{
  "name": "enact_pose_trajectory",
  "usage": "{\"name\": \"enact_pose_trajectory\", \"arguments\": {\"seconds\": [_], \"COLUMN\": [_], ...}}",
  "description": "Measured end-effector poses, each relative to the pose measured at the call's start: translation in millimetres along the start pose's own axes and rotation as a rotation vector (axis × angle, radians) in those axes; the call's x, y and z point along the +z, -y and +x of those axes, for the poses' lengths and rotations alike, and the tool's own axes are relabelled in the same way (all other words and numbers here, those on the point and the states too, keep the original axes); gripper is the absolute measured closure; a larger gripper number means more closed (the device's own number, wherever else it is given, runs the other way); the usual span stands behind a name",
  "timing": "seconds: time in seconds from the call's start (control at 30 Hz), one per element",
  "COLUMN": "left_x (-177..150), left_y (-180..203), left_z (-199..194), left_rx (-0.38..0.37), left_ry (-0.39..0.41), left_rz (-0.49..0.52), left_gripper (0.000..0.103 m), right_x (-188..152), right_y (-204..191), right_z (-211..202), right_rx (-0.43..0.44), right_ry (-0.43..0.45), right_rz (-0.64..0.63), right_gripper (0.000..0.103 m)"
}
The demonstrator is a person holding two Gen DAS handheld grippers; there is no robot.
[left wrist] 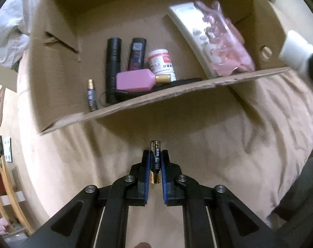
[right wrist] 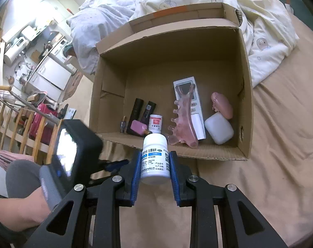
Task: Organize rigid objects
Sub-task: 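Carry the battery and medicine bottle into the box with both tools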
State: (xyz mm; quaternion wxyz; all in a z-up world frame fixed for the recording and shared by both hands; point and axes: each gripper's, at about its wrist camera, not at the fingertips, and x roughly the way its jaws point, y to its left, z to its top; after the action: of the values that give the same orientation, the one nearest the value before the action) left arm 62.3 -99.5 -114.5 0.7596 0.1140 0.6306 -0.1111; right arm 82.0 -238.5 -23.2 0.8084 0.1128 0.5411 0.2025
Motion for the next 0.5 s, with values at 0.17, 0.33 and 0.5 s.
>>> {"name": "enact_pose_trajectory", "arguments": {"seconds": [0.17,0.33,0.5], "left_x": [-14.2,-12.4,-0.8], "left_y": [-4.4,-11.4,-35.1], "left_z": [-35.5,-72.9,-100.0], "left_rx": [0.012,-0.008,-0.020], "left_ry": [0.060,0.148,0.225], "left_rz": [-0.041,-0.073,-0.106], "left_gripper": [0.094,0.094,0.094], "right_x": [-7.2,-11.1,-9.7], "right_y": [-4.4,-6.1,-7.5], "right_z": [-4.2,-11.9,-21.2], "right_rx": [-0.008,-0.019,-0.026], "right_ry": [0.003,0.027,0.076], "right_rz": [-0.013,-0.015,-0.025], "right_gripper": [0.075,0.075,0.075]}}
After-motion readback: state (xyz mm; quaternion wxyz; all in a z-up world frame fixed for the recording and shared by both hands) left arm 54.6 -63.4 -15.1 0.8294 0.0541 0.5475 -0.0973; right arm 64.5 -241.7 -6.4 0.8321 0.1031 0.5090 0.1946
